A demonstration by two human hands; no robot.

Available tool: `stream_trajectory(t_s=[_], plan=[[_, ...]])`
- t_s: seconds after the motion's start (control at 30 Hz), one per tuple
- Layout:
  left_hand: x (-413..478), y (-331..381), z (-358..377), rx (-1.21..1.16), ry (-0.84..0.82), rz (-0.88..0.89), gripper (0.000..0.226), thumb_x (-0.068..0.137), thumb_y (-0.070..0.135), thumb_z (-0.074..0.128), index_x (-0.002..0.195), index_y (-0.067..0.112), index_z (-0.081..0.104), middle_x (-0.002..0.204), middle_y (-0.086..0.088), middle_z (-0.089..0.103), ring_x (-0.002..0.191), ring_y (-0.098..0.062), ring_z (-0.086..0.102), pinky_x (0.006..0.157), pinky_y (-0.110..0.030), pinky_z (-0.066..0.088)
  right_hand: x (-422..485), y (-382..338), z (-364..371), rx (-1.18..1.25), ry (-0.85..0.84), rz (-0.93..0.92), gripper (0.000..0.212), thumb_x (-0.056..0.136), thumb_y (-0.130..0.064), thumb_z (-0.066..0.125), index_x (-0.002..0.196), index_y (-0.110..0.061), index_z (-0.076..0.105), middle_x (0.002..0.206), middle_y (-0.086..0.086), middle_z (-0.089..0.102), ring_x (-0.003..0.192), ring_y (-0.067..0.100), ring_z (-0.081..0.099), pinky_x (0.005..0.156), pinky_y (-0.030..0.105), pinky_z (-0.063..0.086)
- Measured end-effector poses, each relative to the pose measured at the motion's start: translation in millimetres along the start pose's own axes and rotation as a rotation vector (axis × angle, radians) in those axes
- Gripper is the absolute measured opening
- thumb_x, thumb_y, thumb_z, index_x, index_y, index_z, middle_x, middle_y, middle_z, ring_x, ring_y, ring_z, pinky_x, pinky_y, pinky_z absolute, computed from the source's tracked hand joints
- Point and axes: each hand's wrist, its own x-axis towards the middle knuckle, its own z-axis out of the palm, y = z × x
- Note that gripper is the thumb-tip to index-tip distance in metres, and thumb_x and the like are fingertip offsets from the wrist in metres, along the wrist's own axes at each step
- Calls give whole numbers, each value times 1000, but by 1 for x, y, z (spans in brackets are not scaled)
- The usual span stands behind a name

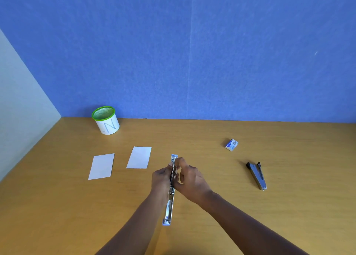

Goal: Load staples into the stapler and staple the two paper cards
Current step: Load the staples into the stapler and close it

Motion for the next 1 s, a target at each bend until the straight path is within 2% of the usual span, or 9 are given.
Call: stream_trajectory(t_s=[0.13,0.33,0.4,0.5,0.6,0.67,0.77,0.87,1.0], plan=[[0,1,3,17,15,11,43,95,25,51,56,11,61,41,1,53,43,-16,44,38,-18,32,-1,-1,-3,33,-6,16,31,81,-12,58,109,-12,43,57,-16,37,50,2,37,50,11,28],[7,7,1,-45,41,-31,44,95,24,53,56,5,55,47,-7,45,43,-20,40,48,-24,35,-8,-5,0,104,-20,-4,22,80,-11,59,95,-9,44,57,-6,44,52,11,40,54,21,34],[6,13,0,-87,30,-40,37,94,26,53,64,7,64,45,-5,45,39,-17,39,44,-21,35,-12,-7,4,83,-34,-73,17,80,-9,58,93,-6,47,66,0,48,59,18,41,59,26,34],[6,21,2,-58,1,-21,34,94,30,52,76,11,72,43,2,55,45,-16,40,49,-23,37,-19,-5,12,53,-31,-127,18,82,-9,54,98,-4,47,74,5,51,66,23,46,64,34,39],[7,20,2,-87,-8,-36,34,95,29,50,84,5,72,40,5,55,48,-17,40,51,-25,36,-19,-1,12,48,-14,-145,19,81,-11,55,98,-4,48,73,5,52,67,22,49,65,33,41],[8,18,0,-81,-21,-50,34,96,29,48,85,7,72,38,5,52,43,-16,39,48,-24,36,-20,0,8,91,-41,-154,19,80,-14,56,96,-5,50,72,1,53,64,11,48,63,24,40],[8,15,0,-76,-45,-69,33,96,30,48,85,10,72,49,-2,55,41,-15,43,44,-21,39,-21,0,2,318,-34,-34,7,83,-11,54,89,-11,51,68,-9,50,59,1,47,57,11,36],[10,12,0,-107,-74,-57,35,96,28,49,78,6,71,49,-6,53,38,-16,44,47,-25,35,-14,-1,-2,550,45,147,11,85,-8,41,84,-4,52,68,-3,52,57,-1,47,55,9,37],[10,11,0,-109,-67,-61,37,98,26,47,78,3,69,44,0,51,34,-9,43,39,-20,36,1,5,-10,522,64,330,23,89,4,37,79,-13,50,81,6,57,68,10,53,52,10,41]])
